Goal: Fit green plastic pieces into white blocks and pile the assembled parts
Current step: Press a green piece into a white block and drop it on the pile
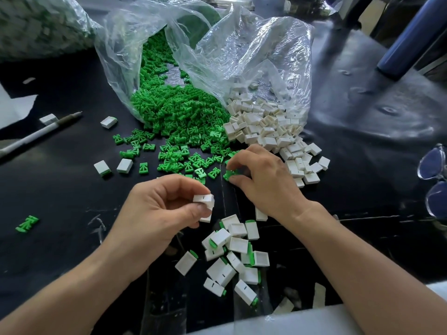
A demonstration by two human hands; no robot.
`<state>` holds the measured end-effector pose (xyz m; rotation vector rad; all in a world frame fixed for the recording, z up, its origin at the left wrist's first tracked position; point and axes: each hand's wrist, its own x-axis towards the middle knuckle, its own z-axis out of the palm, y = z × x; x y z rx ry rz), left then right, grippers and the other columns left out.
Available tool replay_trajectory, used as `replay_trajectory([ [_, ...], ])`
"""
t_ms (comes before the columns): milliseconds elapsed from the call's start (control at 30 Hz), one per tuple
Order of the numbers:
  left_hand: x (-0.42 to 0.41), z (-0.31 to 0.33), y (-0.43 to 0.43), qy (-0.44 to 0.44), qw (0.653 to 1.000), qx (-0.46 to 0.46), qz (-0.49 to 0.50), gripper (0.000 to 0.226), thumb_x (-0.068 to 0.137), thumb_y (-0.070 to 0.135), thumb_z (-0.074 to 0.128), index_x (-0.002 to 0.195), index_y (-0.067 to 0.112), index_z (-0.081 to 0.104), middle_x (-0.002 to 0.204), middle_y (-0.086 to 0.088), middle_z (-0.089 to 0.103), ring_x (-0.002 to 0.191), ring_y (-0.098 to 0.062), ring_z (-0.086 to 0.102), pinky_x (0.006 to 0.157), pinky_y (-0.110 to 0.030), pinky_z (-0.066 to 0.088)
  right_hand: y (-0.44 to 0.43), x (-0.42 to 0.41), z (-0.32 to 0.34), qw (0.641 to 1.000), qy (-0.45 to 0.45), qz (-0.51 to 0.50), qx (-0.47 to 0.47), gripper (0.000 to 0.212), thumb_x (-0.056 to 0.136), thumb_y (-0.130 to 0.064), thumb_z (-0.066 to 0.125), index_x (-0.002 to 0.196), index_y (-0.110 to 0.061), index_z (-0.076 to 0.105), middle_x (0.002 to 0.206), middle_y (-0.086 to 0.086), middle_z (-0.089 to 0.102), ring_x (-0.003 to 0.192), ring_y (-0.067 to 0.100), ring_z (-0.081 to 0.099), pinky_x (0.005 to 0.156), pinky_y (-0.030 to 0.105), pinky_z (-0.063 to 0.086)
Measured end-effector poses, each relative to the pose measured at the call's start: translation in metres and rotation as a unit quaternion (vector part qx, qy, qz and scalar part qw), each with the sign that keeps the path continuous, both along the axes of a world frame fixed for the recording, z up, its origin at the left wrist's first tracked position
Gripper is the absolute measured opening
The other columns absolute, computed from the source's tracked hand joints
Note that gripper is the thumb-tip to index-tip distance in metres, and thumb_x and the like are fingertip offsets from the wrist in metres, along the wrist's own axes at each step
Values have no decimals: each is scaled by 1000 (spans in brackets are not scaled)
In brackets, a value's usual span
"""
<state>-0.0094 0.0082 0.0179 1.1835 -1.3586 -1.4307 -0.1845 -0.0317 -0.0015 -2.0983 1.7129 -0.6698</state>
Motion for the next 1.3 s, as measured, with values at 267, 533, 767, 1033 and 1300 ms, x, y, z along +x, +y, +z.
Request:
replay_trajectory([
  [267,-2,0,-1,28,999,33,2,19,62,10,62,80,3,60,79,-12,73,66,-21,71,53,-21,55,8,0,9,977,-209,-7,52,24,85,-15,64,73,-26,46,71,-4,63,62,8,63,60,16,49],
  [533,0,-3,-1,38,998,41,8,22,81,4,54,91,18,67,83,-10,73,70,-22,71,56,-22,55,13,3,11,968,-242,40,49,29,84,-8,64,76,-32,49,70,-5,63,63,8,63,66,24,54],
  [767,1,-5,-2,3,999,22,27,16,65,25,62,79,16,62,82,-1,73,68,-14,69,54,-19,53,16,2,17,958,-276,50,68,25,81,-9,68,77,-32,59,67,-10,66,61,1,65,63,13,50],
  [1033,2,-8,-5,44,999,14,24,25,68,15,59,82,27,76,72,-2,69,65,-13,67,57,-17,52,23,6,26,948,-298,66,92,23,83,-4,64,82,-28,62,76,-1,69,65,8,67,65,16,52],
  [1300,0,-5,-6,104,992,67,32,21,66,14,60,85,5,56,78,-15,72,68,-21,71,52,-20,54,27,8,28,951,-290,66,81,22,82,-6,66,76,-27,62,72,1,68,64,10,67,70,33,57],
])
